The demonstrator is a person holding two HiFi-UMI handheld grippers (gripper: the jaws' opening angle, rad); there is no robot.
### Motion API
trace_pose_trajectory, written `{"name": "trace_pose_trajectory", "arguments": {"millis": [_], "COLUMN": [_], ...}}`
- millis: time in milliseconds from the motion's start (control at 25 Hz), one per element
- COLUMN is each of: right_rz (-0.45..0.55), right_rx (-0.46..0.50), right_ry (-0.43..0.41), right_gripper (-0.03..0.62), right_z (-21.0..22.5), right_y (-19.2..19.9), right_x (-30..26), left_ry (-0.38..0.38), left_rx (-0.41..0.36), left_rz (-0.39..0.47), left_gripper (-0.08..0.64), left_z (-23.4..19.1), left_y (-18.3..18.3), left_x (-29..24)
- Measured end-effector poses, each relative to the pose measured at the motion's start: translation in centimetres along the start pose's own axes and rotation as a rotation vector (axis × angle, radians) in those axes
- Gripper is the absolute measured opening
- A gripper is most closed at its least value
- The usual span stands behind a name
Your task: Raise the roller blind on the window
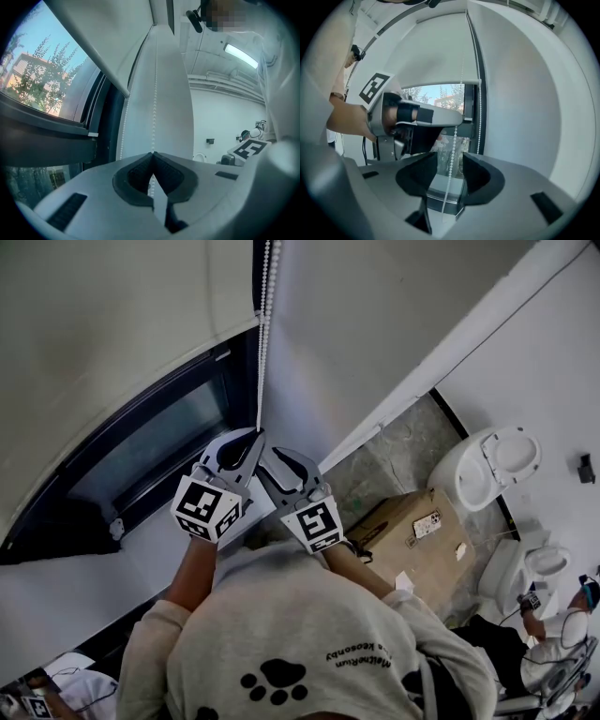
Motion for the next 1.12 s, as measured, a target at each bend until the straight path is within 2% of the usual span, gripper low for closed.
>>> {"name": "trace_pose_trajectory", "arguments": {"millis": [200, 400, 440, 520, 600, 840, 960, 1120], "right_rz": [0.075, 0.157, 0.17, 0.19, 0.191, 0.163, 0.168, 0.164], "right_rx": [0.069, 0.002, -0.015, -0.042, -0.043, -0.04, -0.032, -0.062], "right_ry": [0.007, 0.016, 0.008, -0.015, -0.026, -0.023, -0.005, -0.016], "right_gripper": [0.163, 0.145, 0.132, 0.059, 0.06, 0.058, 0.026, 0.014], "right_z": [0.3, 0.7, 0.7, 0.6, 0.6, 0.6, 0.5, 0.6], "right_y": [-3.4, -8.2, -9.2, -10.9, -12.1, -13.4, -13.7, -13.7], "right_x": [2.3, 3.2, 3.1, 2.7, 2.0, 0.3, 0.4, 0.5], "left_ry": [0.001, 0.007, 0.01, 0.016, 0.022, 0.034, 0.033, 0.034], "left_rx": [0.003, -0.002, -0.003, -0.004, -0.005, -0.007, -0.009, -0.01], "left_rz": [0.002, 0.003, 0.003, 0.006, 0.009, 0.012, 0.012, 0.014], "left_gripper": [0.008, 0.008, 0.008, 0.008, 0.008, 0.008, 0.008, 0.008], "left_z": [0.0, 0.3, 0.4, 0.6, 0.9, 1.6, 1.5, 1.6], "left_y": [0.0, 0.1, 0.1, 0.0, 0.0, 0.1, 0.1, 0.0], "left_x": [0.0, 0.0, 0.0, 0.0, 0.0, 0.0, 0.1, 0.1]}}
Point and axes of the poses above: the fingertips, and each gripper's own axes: x backward along the fingers, z to its right, y out of its underside, the point moved 4 cm from there along x, backward along the fingers, and after that the axes turned 8 degrees about -x, right-handed, at the moved point
